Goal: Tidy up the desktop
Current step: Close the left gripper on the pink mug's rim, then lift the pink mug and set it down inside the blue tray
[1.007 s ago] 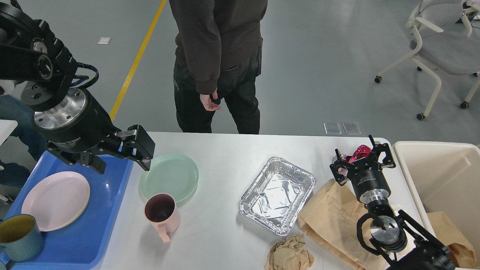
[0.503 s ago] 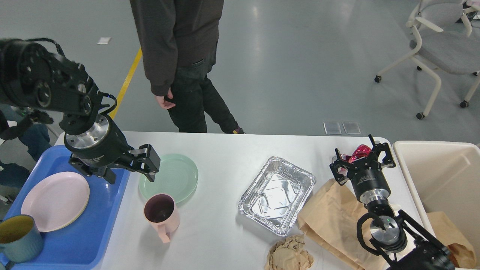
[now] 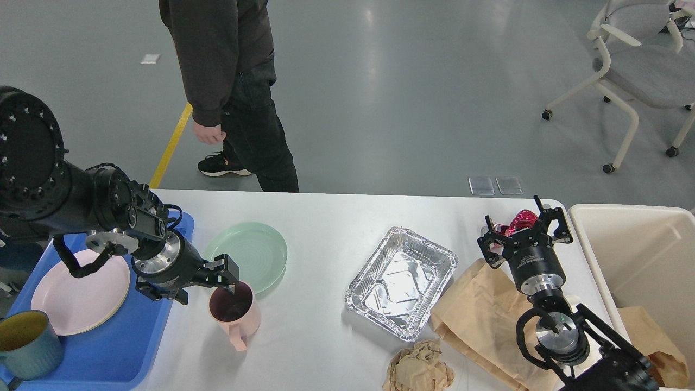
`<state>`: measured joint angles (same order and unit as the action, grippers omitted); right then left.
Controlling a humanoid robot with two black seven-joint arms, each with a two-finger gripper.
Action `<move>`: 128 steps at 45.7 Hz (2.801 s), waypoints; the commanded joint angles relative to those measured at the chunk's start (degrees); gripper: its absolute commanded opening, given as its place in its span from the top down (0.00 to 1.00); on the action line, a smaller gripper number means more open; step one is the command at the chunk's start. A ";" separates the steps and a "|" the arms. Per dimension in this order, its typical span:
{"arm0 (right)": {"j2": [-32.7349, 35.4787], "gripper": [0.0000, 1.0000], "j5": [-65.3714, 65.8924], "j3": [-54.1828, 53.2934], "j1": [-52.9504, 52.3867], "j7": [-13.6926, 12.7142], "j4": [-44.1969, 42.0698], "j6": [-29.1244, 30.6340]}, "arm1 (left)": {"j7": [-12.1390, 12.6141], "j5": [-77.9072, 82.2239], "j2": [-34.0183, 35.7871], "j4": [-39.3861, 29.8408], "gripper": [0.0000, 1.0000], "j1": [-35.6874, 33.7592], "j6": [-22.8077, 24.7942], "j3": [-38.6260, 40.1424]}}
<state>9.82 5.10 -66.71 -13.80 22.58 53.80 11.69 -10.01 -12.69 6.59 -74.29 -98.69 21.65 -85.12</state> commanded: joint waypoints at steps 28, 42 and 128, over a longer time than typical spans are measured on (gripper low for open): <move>-0.07 0.00 0.00 0.00 0.00 -0.08 -0.01 0.00 | 0.51 0.83 -2.02 5.99 0.42 11.59 -7.85 3.38; -0.07 0.00 0.00 0.00 0.00 0.01 -0.01 0.00 | 1.74 1.18 -2.10 6.17 0.91 12.56 -7.85 3.47; 0.02 0.00 0.00 0.00 0.00 -0.08 -0.01 0.00 | 4.29 27.27 26.89 -16.17 1.00 -23.95 10.97 -3.21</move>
<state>9.82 5.10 -66.71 -13.80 22.57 53.81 11.69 -5.51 10.55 28.98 -93.88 -132.78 37.58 -88.90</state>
